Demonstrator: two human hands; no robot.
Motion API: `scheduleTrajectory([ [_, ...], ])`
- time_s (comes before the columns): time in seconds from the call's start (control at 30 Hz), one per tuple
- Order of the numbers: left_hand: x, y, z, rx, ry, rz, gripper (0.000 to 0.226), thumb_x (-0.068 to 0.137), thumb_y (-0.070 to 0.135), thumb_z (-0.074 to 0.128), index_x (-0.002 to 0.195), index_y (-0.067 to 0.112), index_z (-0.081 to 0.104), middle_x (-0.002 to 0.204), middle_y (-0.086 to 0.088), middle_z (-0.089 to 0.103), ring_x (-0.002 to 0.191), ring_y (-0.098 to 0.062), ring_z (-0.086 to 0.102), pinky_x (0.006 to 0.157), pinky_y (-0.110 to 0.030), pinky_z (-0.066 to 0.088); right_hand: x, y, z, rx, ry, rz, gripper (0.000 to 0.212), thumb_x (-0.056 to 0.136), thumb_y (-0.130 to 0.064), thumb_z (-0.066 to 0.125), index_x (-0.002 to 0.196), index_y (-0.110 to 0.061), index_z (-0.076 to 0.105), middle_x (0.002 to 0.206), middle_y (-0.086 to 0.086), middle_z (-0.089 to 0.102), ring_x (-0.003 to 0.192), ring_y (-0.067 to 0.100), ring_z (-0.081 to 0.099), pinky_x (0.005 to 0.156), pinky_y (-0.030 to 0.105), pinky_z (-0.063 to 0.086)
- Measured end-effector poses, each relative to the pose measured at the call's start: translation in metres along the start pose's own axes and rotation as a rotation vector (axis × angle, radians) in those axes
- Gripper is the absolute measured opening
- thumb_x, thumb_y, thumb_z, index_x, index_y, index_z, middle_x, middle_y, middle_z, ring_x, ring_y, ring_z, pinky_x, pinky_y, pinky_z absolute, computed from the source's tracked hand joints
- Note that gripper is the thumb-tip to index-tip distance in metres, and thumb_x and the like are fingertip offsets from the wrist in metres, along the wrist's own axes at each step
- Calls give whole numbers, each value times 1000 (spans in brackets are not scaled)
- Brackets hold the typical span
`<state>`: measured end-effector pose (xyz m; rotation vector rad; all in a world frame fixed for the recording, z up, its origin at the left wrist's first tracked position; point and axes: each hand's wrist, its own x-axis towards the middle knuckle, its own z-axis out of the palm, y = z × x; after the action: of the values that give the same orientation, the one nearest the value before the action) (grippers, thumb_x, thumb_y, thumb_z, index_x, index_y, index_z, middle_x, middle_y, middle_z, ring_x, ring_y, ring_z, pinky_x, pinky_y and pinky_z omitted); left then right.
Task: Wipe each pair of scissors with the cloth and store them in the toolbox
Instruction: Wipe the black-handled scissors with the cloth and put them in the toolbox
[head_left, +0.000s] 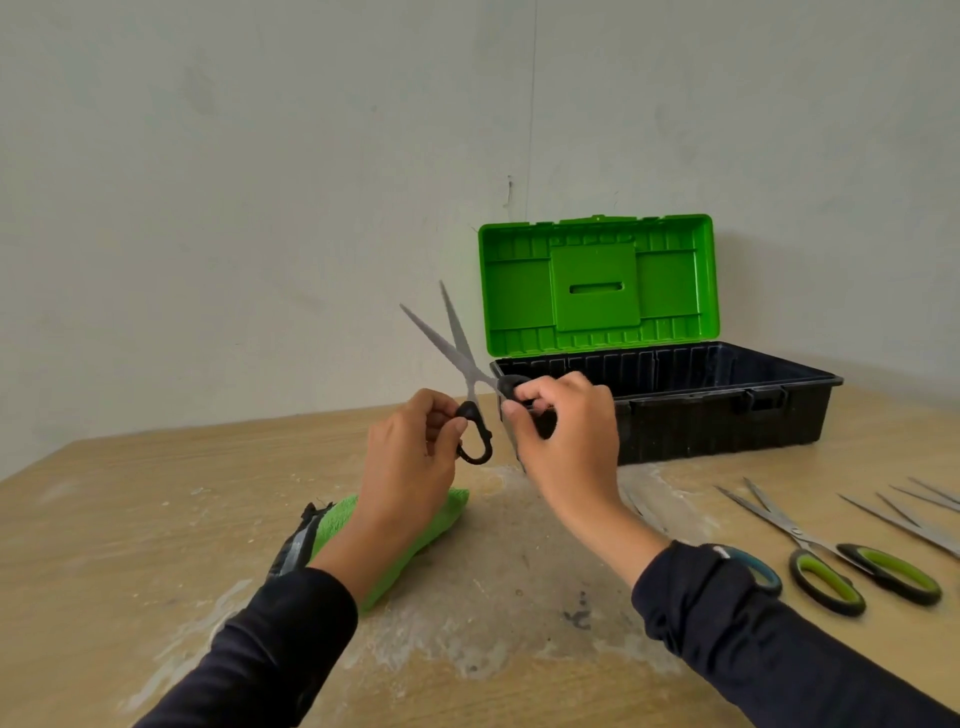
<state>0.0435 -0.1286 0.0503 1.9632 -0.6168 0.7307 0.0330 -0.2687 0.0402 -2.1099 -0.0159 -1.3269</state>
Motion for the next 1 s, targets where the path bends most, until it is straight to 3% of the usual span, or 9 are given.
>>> scheduleTrajectory([
  [0.1, 3, -2, -2, -28, 43, -25, 5, 89, 14, 57, 93, 13, 60, 77, 2, 64, 72, -13, 65, 59, -16, 50, -6, -6, 6, 1, -101, -133, 19, 81, -27, 65, 95, -14, 69, 82, -3, 59, 80, 17, 52, 61, 15, 34],
  [0.23, 6, -4, -6, -70, 31, -35, 4, 87, 12, 59, 91, 13, 62, 74, 4, 65, 65, -7, 65, 56, -10, 48, -10, -7, 5, -29, -156, -124, 32, 77, -34, 70, 104, -16, 67, 90, -5, 67, 82, 16, 60, 70, 29, 48],
  [0.37, 4, -3, -2, -67, 2, 3, 4, 87, 12, 60, 89, 15, 61, 75, 3, 65, 71, -10, 66, 63, -21, 56, -7, -8, 1, -56, -176, -64, 27, 76, -30, 71, 99, -17, 66, 88, -5, 72, 83, 15, 66, 74, 36, 54],
  [0.53, 1, -7, 3, 22, -61, 65, 10, 92, 14, 51, 94, 13, 60, 82, -1, 67, 76, -14, 64, 67, -24, 54, 2, -7, -10, -32, -206, -14, 23, 76, -18, 69, 97, -12, 69, 86, -1, 73, 80, 15, 67, 75, 38, 56],
  [0.77, -8, -37, 18, 469, -526, 183, 25, 94, 28, 41, 117, 20, 48, 119, 4, 50, 101, -12, 52, 86, -25, 44, 61, 33, -54, -252, -267, 72, 14, 75, -9, 67, 87, -13, 73, 76, 5, 73, 75, 21, 68, 73, 36, 57],
  [0.87, -6, -36, 26, 584, -599, 210, 34, 96, 33, 36, 127, 22, 42, 131, 4, 44, 112, -14, 50, 91, -26, 41, 102, 60, -65, -426, -360, 99, 16, 74, -6, 67, 86, -12, 74, 78, 9, 73, 75, 25, 67, 71, 31, 56],
  [1.0, -7, -40, 32, 650, -620, 254, 41, 97, 40, 26, 132, 24, 39, 134, 7, 43, 117, -12, 48, 97, -25, 37, 137, 89, -61, -567, -576, 124, 21, 80, -7, 68, 101, -9, 72, 102, 11, 71, 93, 28, 64, 77, 29, 50],
])
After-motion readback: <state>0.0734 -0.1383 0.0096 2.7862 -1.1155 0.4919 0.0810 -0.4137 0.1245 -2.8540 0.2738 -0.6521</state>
